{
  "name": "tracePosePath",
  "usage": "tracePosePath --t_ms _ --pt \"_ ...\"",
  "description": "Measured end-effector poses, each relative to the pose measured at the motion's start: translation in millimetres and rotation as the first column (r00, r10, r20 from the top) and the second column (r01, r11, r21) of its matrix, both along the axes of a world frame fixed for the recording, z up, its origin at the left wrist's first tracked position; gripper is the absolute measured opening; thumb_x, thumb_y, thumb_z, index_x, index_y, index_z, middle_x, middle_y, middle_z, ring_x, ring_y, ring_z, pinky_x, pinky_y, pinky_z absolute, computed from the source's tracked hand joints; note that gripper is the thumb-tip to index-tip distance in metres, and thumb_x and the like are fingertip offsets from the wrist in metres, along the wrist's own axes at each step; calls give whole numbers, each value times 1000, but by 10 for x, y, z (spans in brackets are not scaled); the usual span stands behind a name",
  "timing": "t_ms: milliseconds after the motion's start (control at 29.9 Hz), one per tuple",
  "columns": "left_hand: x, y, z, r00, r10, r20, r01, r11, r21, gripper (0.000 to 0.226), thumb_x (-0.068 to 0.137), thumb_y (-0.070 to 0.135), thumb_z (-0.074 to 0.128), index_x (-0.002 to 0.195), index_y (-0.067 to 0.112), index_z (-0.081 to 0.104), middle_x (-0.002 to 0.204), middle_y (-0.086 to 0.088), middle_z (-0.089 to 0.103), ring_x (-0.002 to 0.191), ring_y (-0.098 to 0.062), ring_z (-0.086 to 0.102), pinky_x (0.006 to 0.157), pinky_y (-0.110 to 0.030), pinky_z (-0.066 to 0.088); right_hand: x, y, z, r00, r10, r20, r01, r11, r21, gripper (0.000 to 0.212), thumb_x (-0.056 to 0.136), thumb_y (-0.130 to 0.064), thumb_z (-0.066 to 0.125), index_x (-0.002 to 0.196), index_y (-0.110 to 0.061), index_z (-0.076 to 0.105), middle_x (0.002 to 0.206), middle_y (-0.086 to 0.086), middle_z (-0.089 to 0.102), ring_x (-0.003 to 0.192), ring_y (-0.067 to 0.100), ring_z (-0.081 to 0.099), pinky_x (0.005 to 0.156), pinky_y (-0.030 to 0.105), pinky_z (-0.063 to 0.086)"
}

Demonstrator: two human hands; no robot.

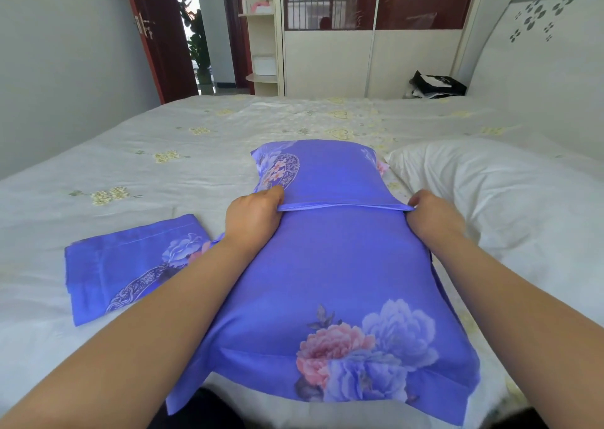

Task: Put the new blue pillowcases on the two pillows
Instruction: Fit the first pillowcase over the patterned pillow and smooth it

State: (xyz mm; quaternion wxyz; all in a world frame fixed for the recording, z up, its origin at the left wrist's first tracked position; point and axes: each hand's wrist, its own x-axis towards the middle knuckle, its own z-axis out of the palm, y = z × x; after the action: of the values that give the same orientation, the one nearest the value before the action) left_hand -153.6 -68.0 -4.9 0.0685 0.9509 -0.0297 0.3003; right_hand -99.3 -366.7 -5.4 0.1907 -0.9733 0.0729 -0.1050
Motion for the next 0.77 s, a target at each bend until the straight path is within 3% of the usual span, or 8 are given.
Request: tracePosePath --t_ms 67,167,267,401,434,501,601,768 --pt "-33 -32 39 999 25 -22 -26 999 -28 5 85 14 49 80 13 53 79 -10 64 71 -35 55 57 -33 34 -14 -71 -26 999 -1 -48 10 981 193 24 83 -16 47 102 -20 61 104 6 65 92 28 58 78 34 46" --pt "-45 -105 126 1000 4 2 -3 987 -160 14 83 17 53 72 19 45 75 -2 57 67 -26 45 58 -30 33 4 -26 41 1000 25 14 -29 913 407 18 84 -12 47 91 -18 63 93 6 64 82 23 54 72 29 43" --pt "-14 -210 206 999 -18 27 24 966 -256 19 84 20 54 70 20 41 75 6 46 73 -19 42 59 -31 34 -30 122 150 996 57 67 -87 767 635 14 88 -14 50 91 -17 64 83 3 61 74 20 56 60 26 42" --pt "-12 -343 277 998 -44 43 56 939 -338 23 87 25 54 69 18 41 73 4 46 72 -22 45 58 -33 37 -110 146 214 948 316 -41 -169 609 775 19 88 -22 65 106 -19 61 93 1 65 78 16 63 69 26 52" --pt "-27 -361 282 997 -48 66 67 940 -333 24 87 26 55 69 17 41 72 4 46 70 -22 45 57 -33 36 -115 120 203 932 358 -51 -203 634 746 21 87 -19 66 107 -18 60 94 1 64 80 16 63 67 23 50" --pt "-78 -367 257 984 -87 153 123 962 -245 22 85 24 56 68 16 44 71 1 49 68 -24 47 55 -31 35 -119 75 140 942 334 -34 -258 785 564 16 88 -16 64 103 -16 58 93 0 60 82 17 57 61 18 41" --pt "-126 -323 181 952 -169 254 186 982 -44 15 78 23 54 68 13 49 70 -3 53 62 -28 50 51 -29 34 -131 7 -6 989 151 3 -147 956 253 4 89 -17 51 93 -18 50 90 3 58 83 25 52 63 29 36" --pt "-173 -293 28 955 -182 233 182 983 21 12 77 10 53 68 10 45 72 -7 48 58 -29 46 45 -30 30 -195 -108 -180 999 21 -29 -18 995 98 21 89 -16 41 108 -14 50 102 10 62 86 29 54 71 33 38"
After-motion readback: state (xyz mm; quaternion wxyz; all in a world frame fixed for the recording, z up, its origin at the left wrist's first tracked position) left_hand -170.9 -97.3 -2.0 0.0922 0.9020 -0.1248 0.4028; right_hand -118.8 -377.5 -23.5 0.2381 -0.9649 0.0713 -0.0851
